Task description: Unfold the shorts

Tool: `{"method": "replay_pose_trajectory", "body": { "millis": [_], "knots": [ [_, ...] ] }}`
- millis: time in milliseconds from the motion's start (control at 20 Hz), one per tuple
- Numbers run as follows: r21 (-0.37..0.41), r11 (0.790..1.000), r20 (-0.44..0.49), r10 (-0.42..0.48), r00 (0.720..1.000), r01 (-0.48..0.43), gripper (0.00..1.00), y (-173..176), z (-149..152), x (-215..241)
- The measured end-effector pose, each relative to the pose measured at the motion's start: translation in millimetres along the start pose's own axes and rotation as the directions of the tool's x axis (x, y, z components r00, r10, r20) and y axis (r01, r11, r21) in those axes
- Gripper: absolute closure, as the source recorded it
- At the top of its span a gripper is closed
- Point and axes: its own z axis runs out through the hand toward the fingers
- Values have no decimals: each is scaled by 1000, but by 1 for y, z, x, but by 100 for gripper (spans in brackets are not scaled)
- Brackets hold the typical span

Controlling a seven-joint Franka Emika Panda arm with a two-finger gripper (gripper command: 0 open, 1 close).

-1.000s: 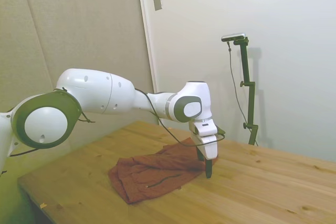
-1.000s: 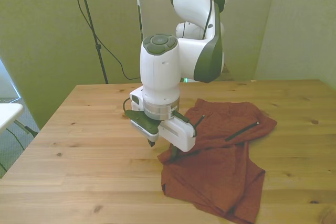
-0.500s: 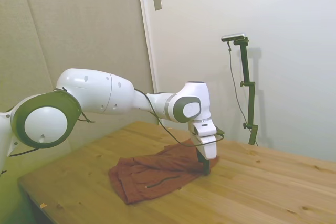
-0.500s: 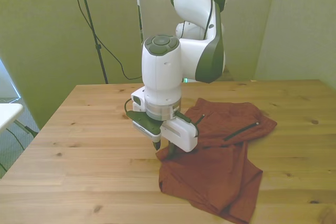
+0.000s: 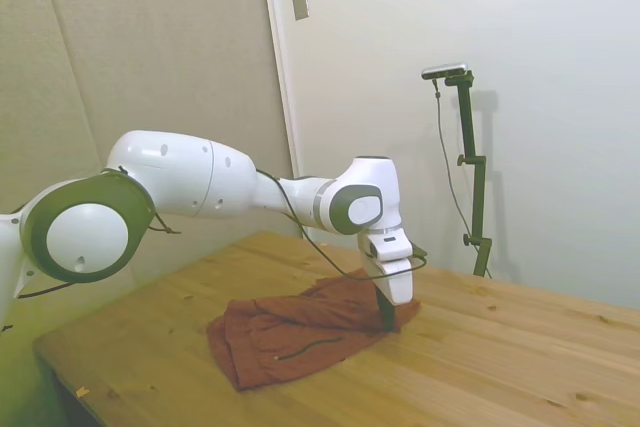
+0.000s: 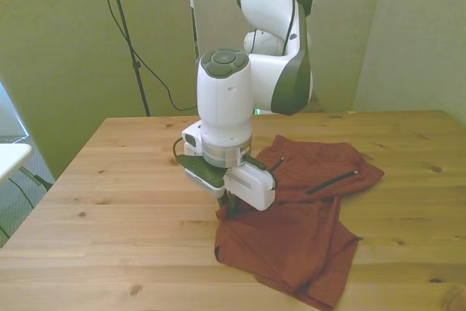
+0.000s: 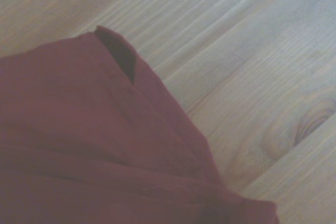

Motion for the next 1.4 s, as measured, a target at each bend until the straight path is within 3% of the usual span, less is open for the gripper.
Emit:
{"method": "replay_pose_trajectory", "body": {
  "millis": [450, 750, 1100, 1400],
  "knots": [
    [16, 1000, 3, -3, 1000, 3, 100, 8, -17, 2],
    [96, 995, -3, -38, 999, 38, 100, 3, -52, -18],
    [272, 948, -20, -167, 986, 166, 100, -33, -90, -103],
    [353, 895, -25, -284, 959, 274, 100, -64, -119, -189]
  ]
}}
